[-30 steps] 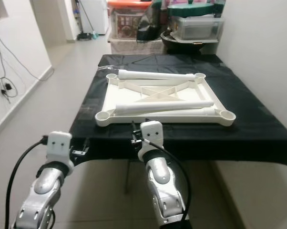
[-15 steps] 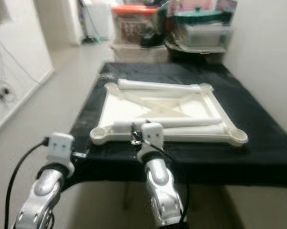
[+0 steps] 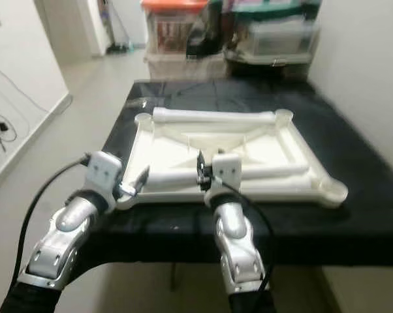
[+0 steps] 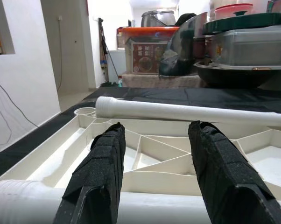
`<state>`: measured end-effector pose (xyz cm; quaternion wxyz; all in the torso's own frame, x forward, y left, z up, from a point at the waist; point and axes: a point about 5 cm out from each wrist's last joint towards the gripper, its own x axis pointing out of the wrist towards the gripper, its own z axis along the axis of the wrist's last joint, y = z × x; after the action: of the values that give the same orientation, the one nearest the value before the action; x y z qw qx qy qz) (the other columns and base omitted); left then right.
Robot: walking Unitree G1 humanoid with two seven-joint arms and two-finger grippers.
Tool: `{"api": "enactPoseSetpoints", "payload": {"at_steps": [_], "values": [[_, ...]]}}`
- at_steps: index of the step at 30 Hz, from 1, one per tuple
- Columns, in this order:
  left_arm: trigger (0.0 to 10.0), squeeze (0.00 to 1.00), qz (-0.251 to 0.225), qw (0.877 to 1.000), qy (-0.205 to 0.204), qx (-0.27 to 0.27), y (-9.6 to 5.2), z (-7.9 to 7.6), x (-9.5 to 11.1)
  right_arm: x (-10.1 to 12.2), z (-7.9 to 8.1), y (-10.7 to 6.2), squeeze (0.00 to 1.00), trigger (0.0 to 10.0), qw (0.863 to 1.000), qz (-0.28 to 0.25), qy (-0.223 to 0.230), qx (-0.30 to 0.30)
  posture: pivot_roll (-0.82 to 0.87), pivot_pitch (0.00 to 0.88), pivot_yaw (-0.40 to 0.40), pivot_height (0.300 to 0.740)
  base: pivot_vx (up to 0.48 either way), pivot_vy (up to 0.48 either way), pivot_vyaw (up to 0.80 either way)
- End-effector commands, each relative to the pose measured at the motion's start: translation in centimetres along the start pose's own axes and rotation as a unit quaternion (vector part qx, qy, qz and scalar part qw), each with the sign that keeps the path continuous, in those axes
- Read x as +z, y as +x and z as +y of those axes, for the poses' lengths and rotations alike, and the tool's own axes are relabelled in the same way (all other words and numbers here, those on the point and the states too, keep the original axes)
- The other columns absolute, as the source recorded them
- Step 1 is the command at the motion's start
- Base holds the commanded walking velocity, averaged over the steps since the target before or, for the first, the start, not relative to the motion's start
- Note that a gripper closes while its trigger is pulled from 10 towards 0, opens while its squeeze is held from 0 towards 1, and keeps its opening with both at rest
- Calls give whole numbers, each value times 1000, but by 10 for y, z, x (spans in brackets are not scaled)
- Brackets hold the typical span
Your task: Building children table
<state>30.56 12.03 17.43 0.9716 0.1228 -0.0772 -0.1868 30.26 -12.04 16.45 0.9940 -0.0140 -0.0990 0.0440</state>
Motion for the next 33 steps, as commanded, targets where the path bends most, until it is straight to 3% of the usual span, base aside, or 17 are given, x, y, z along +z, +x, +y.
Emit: {"api": "enactPoseSetpoints", "payload": {"at_steps": [1, 6, 8, 11, 16, 19, 20, 22, 23, 27, 30, 31, 32, 33], "values": [[10000, 0, -5, 998, 29, -48, 10, 4, 6, 1, -3, 3, 0, 10000, 1000, 0, 8, -9, 99, 0, 24, 740, 0, 0, -788], [10000, 0, -10, 994, 57, -96, 20, 9, 14, 2, -6, 4, 0, 10000, 1000, -1, 9, -18, 99, 0, 24, 740, 0, 0, -788], [10000, 0, -7, 986, 89, -140, 32, 14, 21, 3, -5, 3, 0, 10000, 1000, -2, 10, -21, 99, 0, 37, 740, 0, 0, -800], [10000, 0, -5, 983, 100, -154, 35, 16, 23, 4, -4, 3, 0, 10000, 1000, -2, 10, -22, 98, 0, 39, 740, 0, 0, -800], [10000, 0, 44, 970, 126, -203, 55, 39, 27, 4, -5, 1, 0, 10000, 999, 2, 16, -28, 113, 0, 47, 740, 0, 0, -635], [10000, 0, 58, 968, 127, -210, 58, 45, 27, 4, -6, 1, 0, 10000, 999, 6, 21, -31, 113, 0, 47, 740, 0, 0, 0], [10000, 82, 74, 965, 132, -214, 63, 54, 28, 2, -7, 0, 0, 10000, 999, 12, 26, -38, 121, 0, 56, 740, 0, 0, 0], [10000, 82, 74, 965, 132, -214, 63, 54, 28, 2, -7, 0, 0, 10000, 999, 12, 26, -38, 121, 0, 56, 740, 0, 0, 0], [10000, 1000, 86, 963, 130, -220, 68, 62, 32, 2, -9, -1, 0, 10000, 999, 15, 28, -45, 126, 0, 64, 740, 0, 0, 0], [10000, 1000, 107, 957, 118, -242, 73, 74, 38, 1, -11, -5, 0, 10000, 998, 22, 28, -60, 137, 0, 82, 740, 0, 0, 0], [10000, 1000, 157, 935, 105, -300, 72, 80, 37, 2, -15, -13, 0, 10000, 996, 30, 26, -80, 149, 0, 103, 740, 0, 0, 0], [10000, 1000, 157, 935, 105, -300, 72, 80, 37, 2, -15, -13, 0, 10000, 996, 30, 26, -80, 149, 0, 103, 740, 0, 0, 0], [10000, 0, 176, 924, 107, -322, 70, 81, 33, 2, -17, -14, 0, 10000, 995, 32, 24, -88, 154, 0, 120, 740, 0, 0, 0], [10000, 0, 196, 912, 107, -343, 68, 82, 30, 3, -18, -15, 0, 10000, 995, 35, 23, -95, 158, 0, 130, 740, 0, 0, 0]]}}
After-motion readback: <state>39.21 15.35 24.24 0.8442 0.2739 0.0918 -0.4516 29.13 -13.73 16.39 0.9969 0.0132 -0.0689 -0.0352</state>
